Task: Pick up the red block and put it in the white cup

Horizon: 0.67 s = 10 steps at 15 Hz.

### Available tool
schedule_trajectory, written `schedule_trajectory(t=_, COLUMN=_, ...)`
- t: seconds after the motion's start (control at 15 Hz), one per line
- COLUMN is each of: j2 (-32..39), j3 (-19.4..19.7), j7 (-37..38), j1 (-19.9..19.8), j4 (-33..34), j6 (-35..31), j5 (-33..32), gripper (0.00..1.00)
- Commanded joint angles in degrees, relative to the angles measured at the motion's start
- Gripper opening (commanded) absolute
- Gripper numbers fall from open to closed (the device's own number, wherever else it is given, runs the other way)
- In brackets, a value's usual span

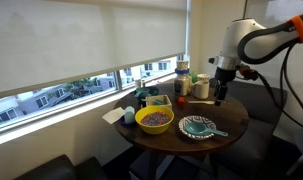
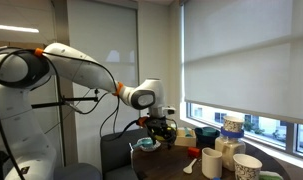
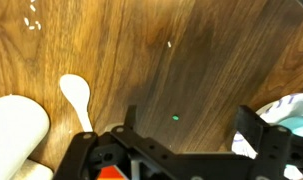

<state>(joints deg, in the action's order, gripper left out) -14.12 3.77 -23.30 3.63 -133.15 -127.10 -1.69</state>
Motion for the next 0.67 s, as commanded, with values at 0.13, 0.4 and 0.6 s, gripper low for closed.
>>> schedule_trajectory(t=0.13, j2=5.27, j3=1.03, j7=-10.15, j1=-0.94, j4=5.96, j6=1.74, j5=4.38, gripper=1.00)
schedule_trajectory(t=0.4, j2=8.53, j3=1.28, j7=-13.95, j1=-1.39, j4=9.88, j6=3.29, j5=6.37, gripper=1.00)
schedule_trajectory(t=0.6, j2=12.51, j3=0.66, j7=-12.57, j1=-1.17, j4=11.60, j6=-7.09, j5=8.64, gripper=1.00)
